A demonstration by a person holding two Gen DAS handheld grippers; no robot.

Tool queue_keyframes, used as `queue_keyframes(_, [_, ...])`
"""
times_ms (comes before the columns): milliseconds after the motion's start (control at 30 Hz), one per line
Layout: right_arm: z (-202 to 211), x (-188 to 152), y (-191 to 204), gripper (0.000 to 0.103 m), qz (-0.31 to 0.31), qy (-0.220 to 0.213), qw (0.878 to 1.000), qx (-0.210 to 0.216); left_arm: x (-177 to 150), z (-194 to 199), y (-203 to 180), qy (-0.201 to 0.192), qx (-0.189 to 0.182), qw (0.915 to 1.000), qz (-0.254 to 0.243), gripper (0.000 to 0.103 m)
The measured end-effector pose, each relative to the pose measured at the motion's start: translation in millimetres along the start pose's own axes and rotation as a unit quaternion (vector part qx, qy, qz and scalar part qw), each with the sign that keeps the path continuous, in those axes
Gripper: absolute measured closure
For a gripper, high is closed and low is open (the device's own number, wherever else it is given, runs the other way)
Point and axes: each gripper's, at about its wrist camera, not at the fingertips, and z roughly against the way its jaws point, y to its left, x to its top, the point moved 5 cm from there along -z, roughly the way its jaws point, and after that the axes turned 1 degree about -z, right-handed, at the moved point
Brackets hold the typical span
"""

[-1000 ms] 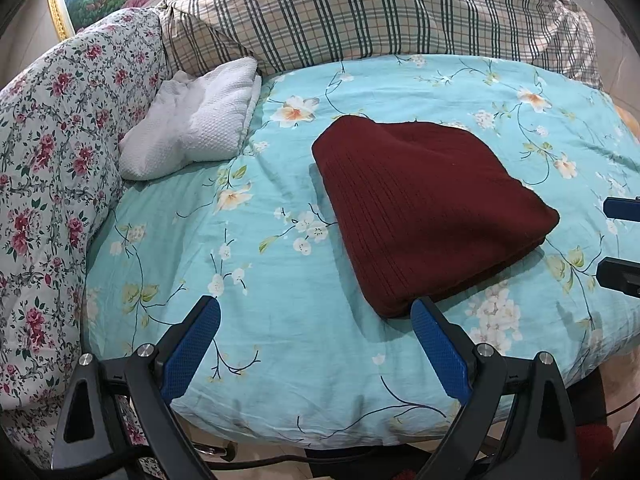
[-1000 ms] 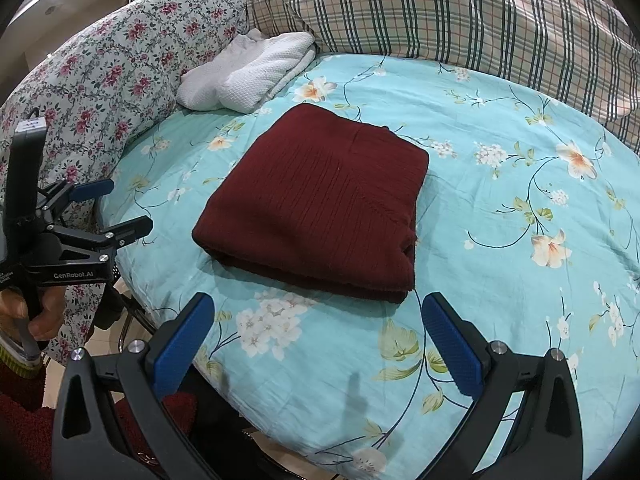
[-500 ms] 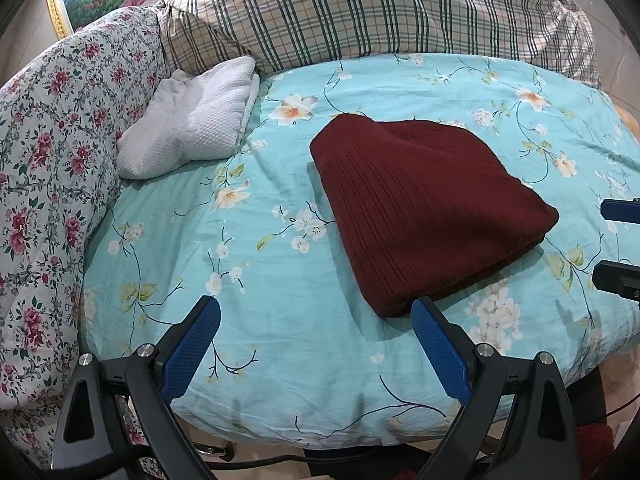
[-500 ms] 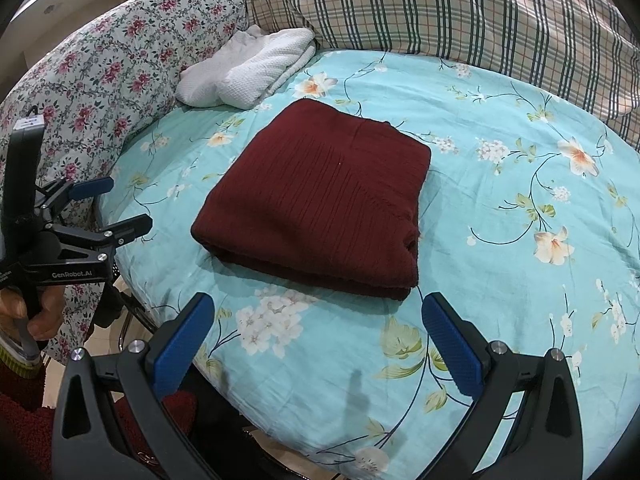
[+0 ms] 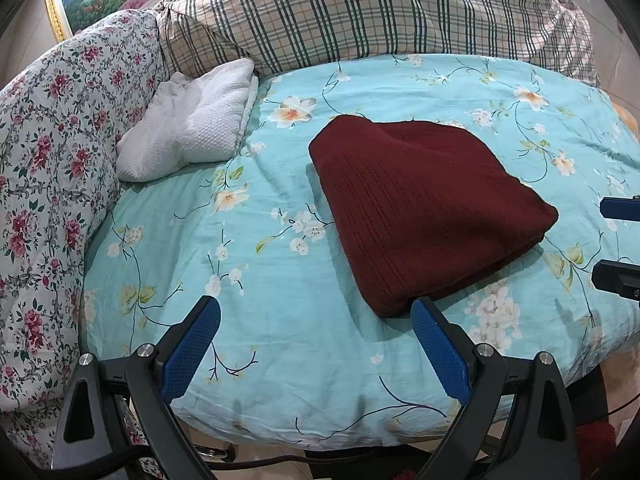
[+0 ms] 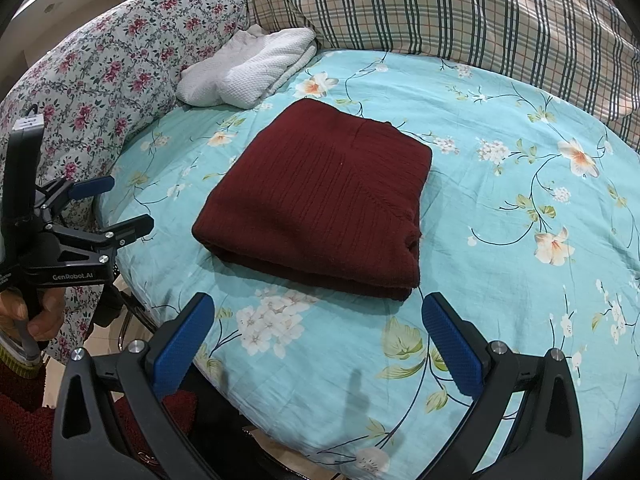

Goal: Fold large clothes

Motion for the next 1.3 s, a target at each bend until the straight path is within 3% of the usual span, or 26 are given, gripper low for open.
queue_keyframes(1300, [-4.4, 2.1, -1.6, 0.0, 0.004, 0.003, 1.0, 0.001, 5.2, -6.6, -5.6, 0.004, -0.009, 0.9999, -0.004, 0.006])
